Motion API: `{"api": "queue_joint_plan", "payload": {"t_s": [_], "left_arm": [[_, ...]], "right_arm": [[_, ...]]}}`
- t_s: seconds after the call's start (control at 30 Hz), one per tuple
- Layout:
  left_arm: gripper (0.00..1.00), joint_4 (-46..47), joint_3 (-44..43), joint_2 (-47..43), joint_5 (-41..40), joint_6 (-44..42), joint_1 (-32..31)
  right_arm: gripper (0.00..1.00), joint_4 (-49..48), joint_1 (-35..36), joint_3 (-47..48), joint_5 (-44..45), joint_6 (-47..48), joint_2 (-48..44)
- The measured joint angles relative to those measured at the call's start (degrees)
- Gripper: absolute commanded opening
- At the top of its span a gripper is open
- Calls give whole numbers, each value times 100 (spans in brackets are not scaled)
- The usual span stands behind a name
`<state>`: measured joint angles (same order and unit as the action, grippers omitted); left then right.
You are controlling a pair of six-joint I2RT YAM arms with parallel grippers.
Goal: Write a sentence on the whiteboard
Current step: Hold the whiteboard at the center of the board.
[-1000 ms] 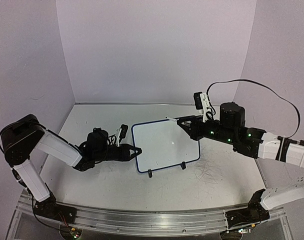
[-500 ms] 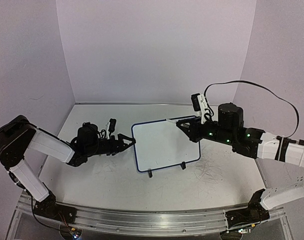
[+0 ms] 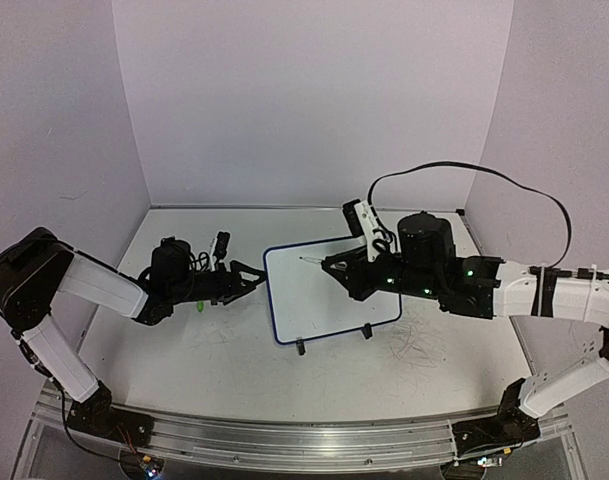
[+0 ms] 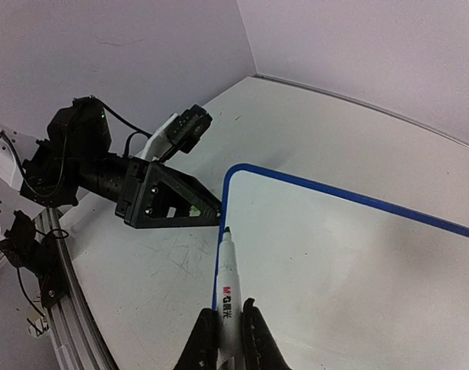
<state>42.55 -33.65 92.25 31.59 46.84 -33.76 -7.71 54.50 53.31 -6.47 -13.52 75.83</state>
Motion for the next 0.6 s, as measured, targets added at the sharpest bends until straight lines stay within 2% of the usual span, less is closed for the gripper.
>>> {"api": "queue_joint_plan", "payload": {"t_s": [0.33, 0.5, 0.6], "left_arm": [[49, 5, -53, 76, 35, -203, 0], [35, -4, -107, 195, 122, -337, 1], [32, 8, -130, 232, 141, -393, 2]], "right_arm": [[0, 261, 341, 205, 434, 92, 312], [0, 284, 374, 259, 507, 176, 376], [0, 288, 374, 275, 539, 210, 400]]}}
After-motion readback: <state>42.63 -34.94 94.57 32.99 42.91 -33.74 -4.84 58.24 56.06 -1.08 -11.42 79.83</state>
